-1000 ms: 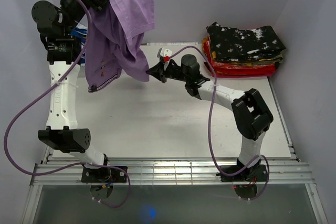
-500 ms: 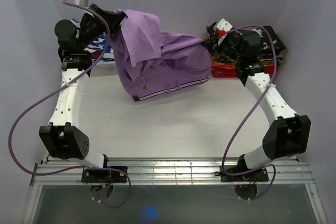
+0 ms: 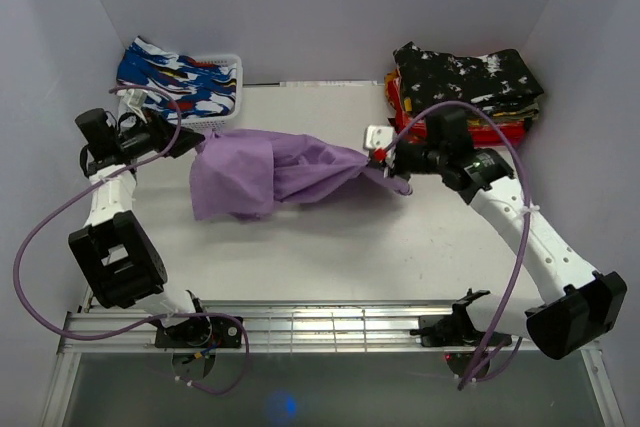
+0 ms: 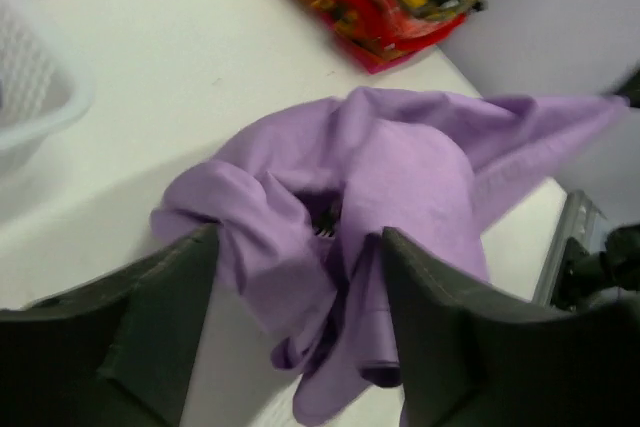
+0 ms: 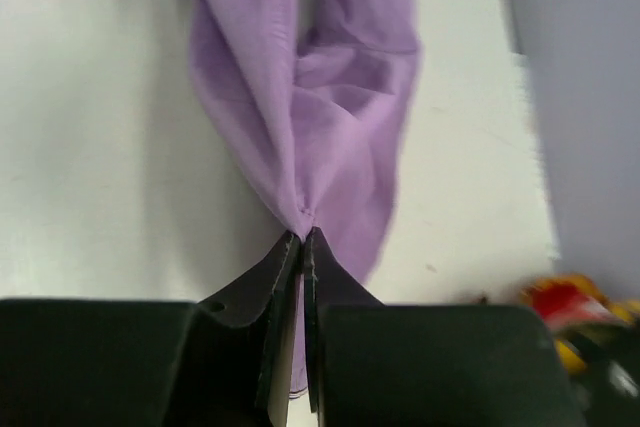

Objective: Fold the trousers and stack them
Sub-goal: Move the trousers to the center of the board, then flatten the trousers out

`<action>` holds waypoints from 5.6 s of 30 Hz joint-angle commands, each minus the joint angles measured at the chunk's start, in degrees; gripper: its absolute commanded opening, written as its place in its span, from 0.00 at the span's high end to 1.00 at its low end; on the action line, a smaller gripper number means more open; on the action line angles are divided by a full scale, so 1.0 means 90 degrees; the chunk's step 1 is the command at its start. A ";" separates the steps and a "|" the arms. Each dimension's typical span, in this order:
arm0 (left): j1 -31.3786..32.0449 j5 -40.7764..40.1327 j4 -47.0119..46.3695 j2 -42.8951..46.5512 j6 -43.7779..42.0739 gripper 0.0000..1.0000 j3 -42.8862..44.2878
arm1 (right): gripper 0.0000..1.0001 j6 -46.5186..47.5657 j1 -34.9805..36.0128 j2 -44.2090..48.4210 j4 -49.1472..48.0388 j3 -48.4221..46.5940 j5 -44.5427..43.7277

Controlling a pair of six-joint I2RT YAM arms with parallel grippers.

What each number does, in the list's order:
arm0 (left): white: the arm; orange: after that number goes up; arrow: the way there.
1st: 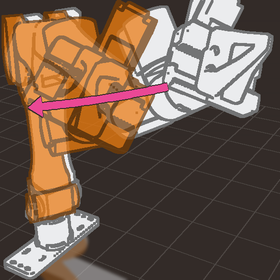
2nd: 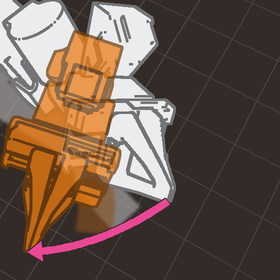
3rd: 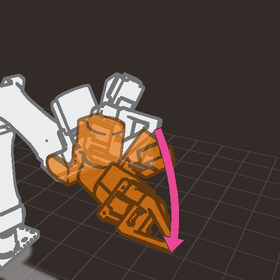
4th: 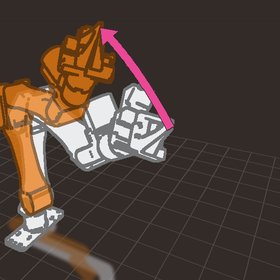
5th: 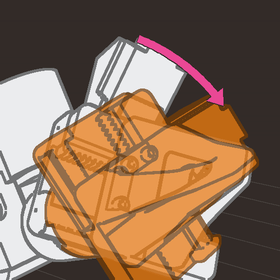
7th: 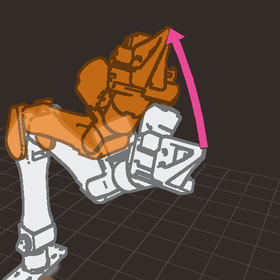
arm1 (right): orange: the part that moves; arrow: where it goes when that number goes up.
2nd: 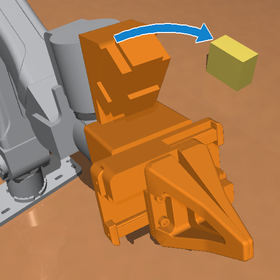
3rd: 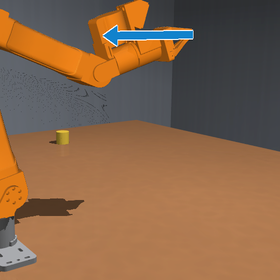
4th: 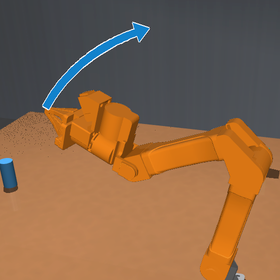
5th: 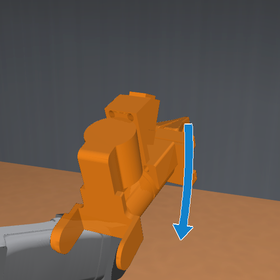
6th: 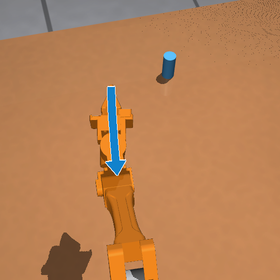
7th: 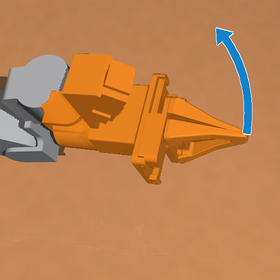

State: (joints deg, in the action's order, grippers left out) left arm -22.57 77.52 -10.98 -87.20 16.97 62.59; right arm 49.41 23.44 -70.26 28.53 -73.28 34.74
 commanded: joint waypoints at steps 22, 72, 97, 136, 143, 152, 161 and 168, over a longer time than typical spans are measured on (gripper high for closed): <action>0.0642 -0.4403 0.8261 0.0041 -0.6553 0.02 0.0957 | 0.02 -0.1961 0.1549 -0.1294 0.1175 -0.0489 0.0426; 0.1345 -0.4686 0.6670 -0.0927 -0.4357 0.02 0.2461 | 0.92 -0.1586 0.1221 -0.2491 -0.0501 -0.0036 -0.3311; 0.1316 -0.4707 0.6455 -0.1054 -0.4044 0.02 0.2245 | 0.10 -0.2294 0.2935 -0.1510 0.0510 -0.0275 -0.1500; 0.1062 -0.4560 0.6504 -0.0731 -0.3634 0.02 0.1248 | 0.92 -0.5685 0.0306 -0.3786 -0.1774 -0.0502 0.1775; 0.1062 -0.4521 0.6445 -0.0722 -0.3614 0.02 0.1366 | 0.92 -0.5783 -0.0270 -0.2723 -0.1774 -0.0189 0.1444; 0.1072 -0.4580 0.6142 -0.0624 -0.3468 0.02 0.1473 | 0.92 -0.4223 -0.1725 -0.2339 -0.1413 -0.1036 -0.0616; 0.1130 -0.4697 0.6493 -0.0878 -0.3818 0.02 0.1845 | 0.51 -0.2873 -0.1765 -0.3452 0.0000 -0.2295 -0.2064; 0.1345 -0.5077 0.6894 -0.0390 -0.4532 0.02 0.1094 | 0.31 -0.2005 -0.1687 -0.2995 0.2081 -0.1958 -0.1001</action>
State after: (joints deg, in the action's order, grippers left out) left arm -11.29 33.34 48.45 -94.87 -19.94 75.33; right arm 25.61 7.62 -101.91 36.38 -93.27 20.86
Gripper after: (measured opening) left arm 0.978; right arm 0.691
